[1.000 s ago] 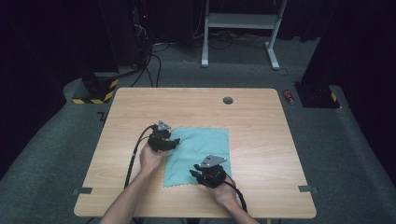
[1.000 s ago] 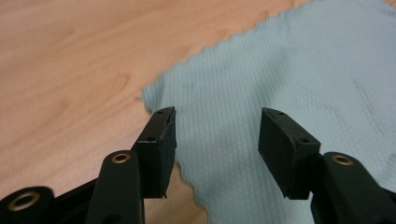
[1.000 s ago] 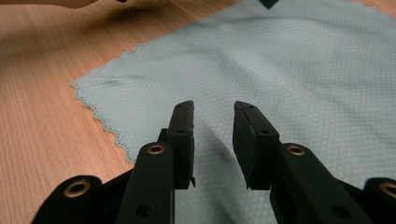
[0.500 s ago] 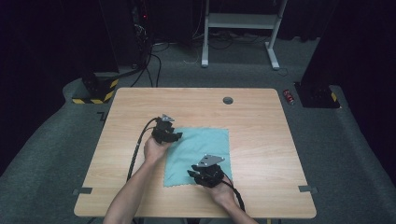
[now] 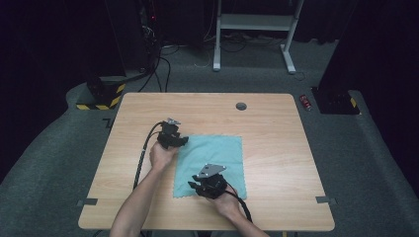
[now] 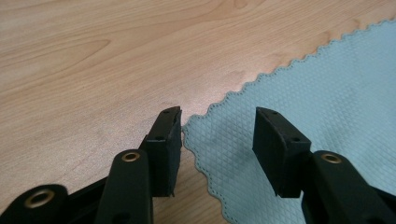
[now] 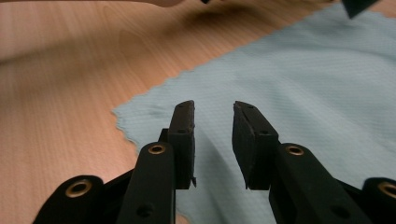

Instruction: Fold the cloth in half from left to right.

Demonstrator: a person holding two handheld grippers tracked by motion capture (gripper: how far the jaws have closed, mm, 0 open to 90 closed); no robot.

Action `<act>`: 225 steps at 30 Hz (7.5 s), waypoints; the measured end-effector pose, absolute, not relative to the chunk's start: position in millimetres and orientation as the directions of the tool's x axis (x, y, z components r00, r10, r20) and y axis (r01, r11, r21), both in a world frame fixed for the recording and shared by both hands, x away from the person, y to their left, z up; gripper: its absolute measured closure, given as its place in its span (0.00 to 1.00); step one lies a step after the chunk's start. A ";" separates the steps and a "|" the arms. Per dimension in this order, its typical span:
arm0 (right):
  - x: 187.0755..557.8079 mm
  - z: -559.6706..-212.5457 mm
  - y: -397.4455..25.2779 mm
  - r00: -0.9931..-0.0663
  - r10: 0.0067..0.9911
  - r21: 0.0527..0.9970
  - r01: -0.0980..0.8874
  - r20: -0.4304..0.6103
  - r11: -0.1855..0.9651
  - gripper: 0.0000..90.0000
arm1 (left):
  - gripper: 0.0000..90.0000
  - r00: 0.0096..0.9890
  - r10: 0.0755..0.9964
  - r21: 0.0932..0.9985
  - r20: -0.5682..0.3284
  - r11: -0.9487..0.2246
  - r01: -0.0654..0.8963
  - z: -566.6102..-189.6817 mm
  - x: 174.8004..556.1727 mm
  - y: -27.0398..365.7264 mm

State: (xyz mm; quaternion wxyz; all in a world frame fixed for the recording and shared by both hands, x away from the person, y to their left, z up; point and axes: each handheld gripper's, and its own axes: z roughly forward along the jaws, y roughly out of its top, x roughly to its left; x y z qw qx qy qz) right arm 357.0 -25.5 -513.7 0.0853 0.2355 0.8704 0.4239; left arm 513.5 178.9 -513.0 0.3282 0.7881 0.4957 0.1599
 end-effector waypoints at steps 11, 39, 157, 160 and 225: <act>339.5 -519.9 7.6 -0.921 0.389 0.758 0.274 0.029 0.592 0.75 | 0.67 0.458 0.889 0.679 -0.025 -0.321 0.660 -513.5 512.7 174.4; 325.4 -519.7 24.9 -0.926 0.369 0.730 0.202 -0.073 0.653 1.00 | 1.00 0.501 0.859 0.657 -0.103 -0.320 0.683 -501.5 517.1 171.8; 305.1 -513.5 -166.4 -0.742 0.670 0.778 0.416 -0.009 0.471 1.00 | 0.99 0.696 0.711 0.700 -0.099 -0.447 0.556 -500.9 537.2 -5.8; 305.4 -513.7 -167.1 -0.741 0.671 0.775 0.418 -0.012 0.475 1.00 | 0.99 0.698 0.708 0.699 -0.109 -0.445 0.560 -501.0 537.0 -5.3; 364.1 -515.1 -172.3 -0.667 0.745 0.721 0.520 0.007 0.459 0.70 | 0.49 0.745 0.667 0.695 0.013 -0.542 0.473 -510.0 363.3 87.5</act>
